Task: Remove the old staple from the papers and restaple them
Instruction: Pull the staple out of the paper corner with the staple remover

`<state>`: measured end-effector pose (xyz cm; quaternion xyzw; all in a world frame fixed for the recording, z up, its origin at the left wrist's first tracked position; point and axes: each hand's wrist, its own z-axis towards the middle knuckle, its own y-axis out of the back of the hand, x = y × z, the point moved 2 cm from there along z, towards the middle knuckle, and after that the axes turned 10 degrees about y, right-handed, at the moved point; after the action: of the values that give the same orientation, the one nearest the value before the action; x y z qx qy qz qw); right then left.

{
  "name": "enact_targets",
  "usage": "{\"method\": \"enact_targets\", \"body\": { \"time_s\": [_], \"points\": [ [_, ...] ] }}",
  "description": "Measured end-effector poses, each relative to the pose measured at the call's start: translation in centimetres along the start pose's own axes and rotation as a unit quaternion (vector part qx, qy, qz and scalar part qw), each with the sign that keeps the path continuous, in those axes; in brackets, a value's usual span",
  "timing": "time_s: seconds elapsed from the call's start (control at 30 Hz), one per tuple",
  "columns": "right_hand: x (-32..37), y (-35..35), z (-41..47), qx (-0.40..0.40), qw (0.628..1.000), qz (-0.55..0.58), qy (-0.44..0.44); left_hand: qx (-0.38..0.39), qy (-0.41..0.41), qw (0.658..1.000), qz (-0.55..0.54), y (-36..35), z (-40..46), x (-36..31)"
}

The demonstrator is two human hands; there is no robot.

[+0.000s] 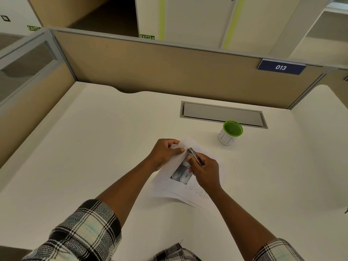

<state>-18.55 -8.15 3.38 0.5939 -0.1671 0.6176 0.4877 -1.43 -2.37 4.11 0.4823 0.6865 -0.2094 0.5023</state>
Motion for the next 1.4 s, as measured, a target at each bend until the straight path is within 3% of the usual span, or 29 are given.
{"method": "enact_targets", "body": {
  "time_s": [0.13,0.43,0.63,1.17,1.4],
  "points": [
    [0.0,0.0,0.3,0.025,0.997,0.065,-0.038,0.003,0.002,1.0,0.0,-0.1,0.1,0.3],
    [-1.0,0.5,0.1,-0.004,0.99,-0.126,0.062,-0.003,0.019,1.0,-0.024,0.0,0.1,0.3],
    [-0.7,0.4,0.1,-0.002,0.976,-0.18,0.12,-0.006,0.019,1.0,-0.015,-0.3,0.1,0.3],
    [0.2,-0.3,-0.1,-0.013,0.983,-0.154,0.097,-0.007,0.011,1.0,-0.02,-0.2,-0.5,0.6],
    [0.3,0.0,0.0,0.001,0.97,-0.198,0.139,-0.016,0.011,1.0,-0.004,-0.2,-0.4,0.4]
  ]
}}
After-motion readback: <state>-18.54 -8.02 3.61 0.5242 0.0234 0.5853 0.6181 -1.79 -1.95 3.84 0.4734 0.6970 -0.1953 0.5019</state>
